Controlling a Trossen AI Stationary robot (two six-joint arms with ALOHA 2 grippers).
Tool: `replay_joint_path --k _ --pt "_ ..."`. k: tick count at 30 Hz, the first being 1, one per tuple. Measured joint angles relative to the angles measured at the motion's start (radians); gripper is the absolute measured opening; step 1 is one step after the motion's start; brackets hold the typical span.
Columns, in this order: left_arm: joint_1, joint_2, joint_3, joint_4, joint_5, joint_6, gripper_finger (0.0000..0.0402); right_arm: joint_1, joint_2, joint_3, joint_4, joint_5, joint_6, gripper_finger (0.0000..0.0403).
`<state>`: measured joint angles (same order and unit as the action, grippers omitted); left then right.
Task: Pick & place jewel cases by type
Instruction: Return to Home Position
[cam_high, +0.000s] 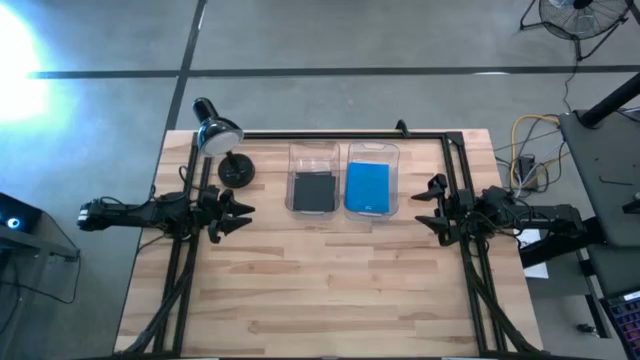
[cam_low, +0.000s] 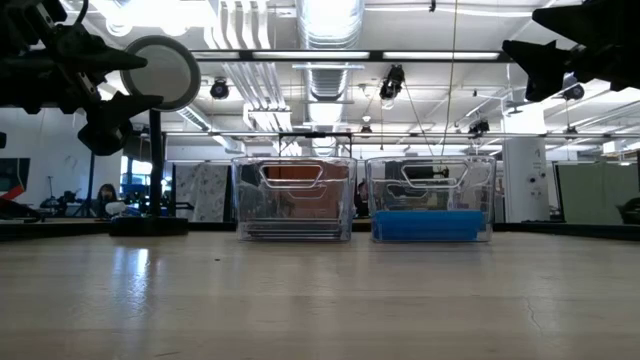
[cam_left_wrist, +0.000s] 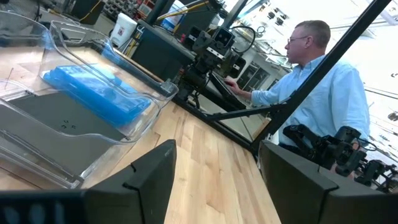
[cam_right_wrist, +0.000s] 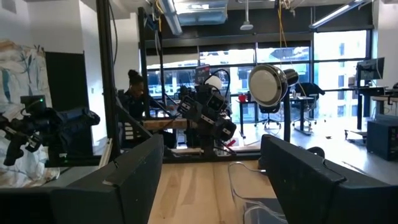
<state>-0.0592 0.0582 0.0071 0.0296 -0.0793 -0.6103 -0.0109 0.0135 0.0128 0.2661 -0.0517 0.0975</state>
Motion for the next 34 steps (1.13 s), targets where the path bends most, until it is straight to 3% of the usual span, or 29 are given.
replay_joint_path --k 34 --pt "0.000 0.000 0.000 0.000 0.000 0.000 0.0213 0.000 0.000 0.000 0.001 0.000 0.000 0.0257"
